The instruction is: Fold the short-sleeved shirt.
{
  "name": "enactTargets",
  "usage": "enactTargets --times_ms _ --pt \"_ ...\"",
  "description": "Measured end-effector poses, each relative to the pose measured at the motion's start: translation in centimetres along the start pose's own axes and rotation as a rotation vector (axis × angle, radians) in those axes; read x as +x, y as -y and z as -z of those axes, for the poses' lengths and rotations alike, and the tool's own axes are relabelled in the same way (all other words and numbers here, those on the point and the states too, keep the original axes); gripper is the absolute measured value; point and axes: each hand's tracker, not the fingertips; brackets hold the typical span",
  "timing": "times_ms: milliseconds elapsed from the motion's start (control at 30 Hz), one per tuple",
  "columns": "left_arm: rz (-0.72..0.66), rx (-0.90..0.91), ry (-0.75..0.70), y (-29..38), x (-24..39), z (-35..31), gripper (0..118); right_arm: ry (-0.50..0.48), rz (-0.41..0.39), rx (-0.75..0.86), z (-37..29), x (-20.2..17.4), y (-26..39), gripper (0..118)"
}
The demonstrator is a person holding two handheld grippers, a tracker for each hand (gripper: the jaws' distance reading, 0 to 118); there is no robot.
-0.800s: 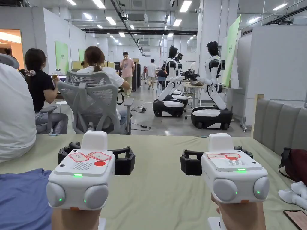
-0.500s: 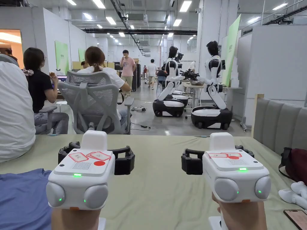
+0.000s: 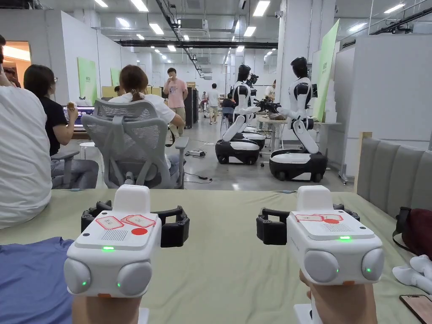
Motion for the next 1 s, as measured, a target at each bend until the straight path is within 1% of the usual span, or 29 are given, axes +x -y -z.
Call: enactTargets --times_ms 1000 --pt "0.002 -0.001 0.004 -0.09 0.11 -0.75 118 -0.001 -0.01 -0.006 -0.19 -0.13 0.22 118"
